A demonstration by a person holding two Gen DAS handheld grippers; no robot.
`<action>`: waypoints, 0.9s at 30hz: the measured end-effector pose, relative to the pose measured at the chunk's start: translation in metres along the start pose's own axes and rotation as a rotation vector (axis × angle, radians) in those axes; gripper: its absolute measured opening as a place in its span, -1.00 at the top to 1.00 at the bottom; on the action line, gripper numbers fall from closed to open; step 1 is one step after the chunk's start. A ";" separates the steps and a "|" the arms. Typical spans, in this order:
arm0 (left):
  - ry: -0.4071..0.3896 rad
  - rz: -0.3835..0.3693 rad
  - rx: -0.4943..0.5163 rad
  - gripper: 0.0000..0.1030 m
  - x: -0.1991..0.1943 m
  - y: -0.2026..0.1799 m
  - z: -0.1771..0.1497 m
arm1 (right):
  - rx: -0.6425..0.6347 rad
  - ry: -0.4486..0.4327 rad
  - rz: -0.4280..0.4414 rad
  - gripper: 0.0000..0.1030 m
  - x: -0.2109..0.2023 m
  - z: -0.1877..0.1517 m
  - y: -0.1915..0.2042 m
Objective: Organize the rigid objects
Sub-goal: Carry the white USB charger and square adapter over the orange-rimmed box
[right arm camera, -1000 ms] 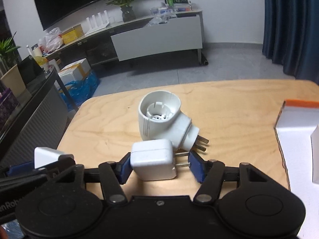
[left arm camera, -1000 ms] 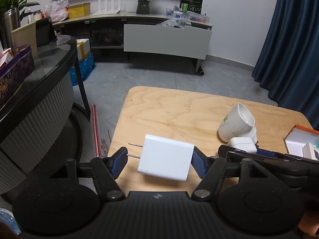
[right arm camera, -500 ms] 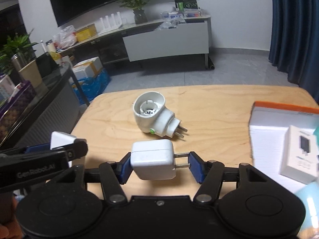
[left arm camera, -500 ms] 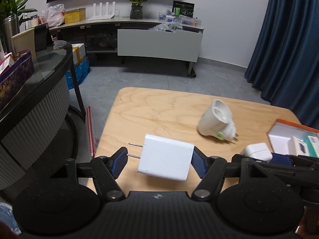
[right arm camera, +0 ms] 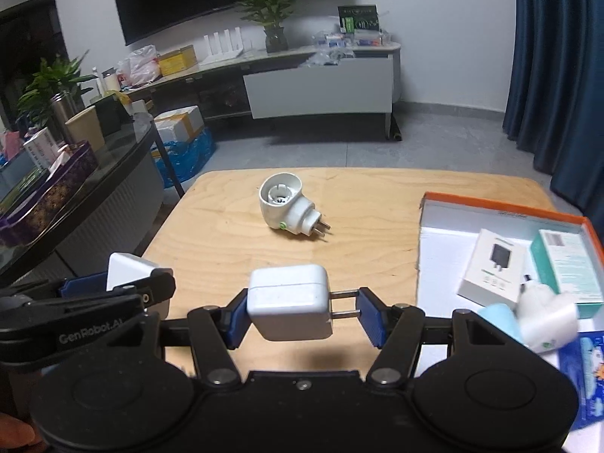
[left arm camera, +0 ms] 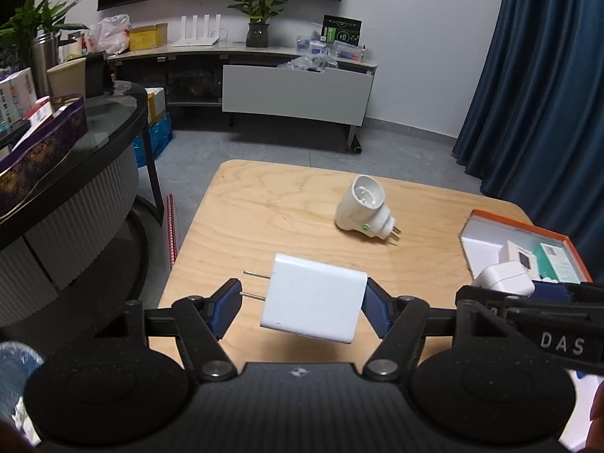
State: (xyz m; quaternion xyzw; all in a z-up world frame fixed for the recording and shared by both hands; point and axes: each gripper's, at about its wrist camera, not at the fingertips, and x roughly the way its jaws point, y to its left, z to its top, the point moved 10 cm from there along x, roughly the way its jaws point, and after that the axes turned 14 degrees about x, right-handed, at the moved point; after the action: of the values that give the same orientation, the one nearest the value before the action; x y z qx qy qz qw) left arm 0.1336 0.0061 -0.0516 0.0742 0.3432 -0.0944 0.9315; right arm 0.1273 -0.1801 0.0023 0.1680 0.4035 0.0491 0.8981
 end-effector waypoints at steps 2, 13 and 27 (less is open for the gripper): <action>-0.005 0.001 -0.003 -0.35 -0.007 -0.004 -0.001 | -0.003 -0.007 -0.002 -0.39 -0.009 -0.003 -0.002; -0.021 0.006 0.013 -0.35 -0.027 -0.025 -0.012 | 0.002 -0.019 -0.006 -0.39 -0.038 -0.019 -0.019; -0.032 -0.004 0.024 -0.35 -0.043 -0.044 -0.018 | 0.020 -0.022 -0.009 -0.39 -0.062 -0.031 -0.039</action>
State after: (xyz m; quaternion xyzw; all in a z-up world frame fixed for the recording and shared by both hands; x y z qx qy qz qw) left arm 0.0801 -0.0272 -0.0401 0.0830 0.3274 -0.1015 0.9358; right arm 0.0615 -0.2228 0.0135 0.1759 0.3951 0.0392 0.9008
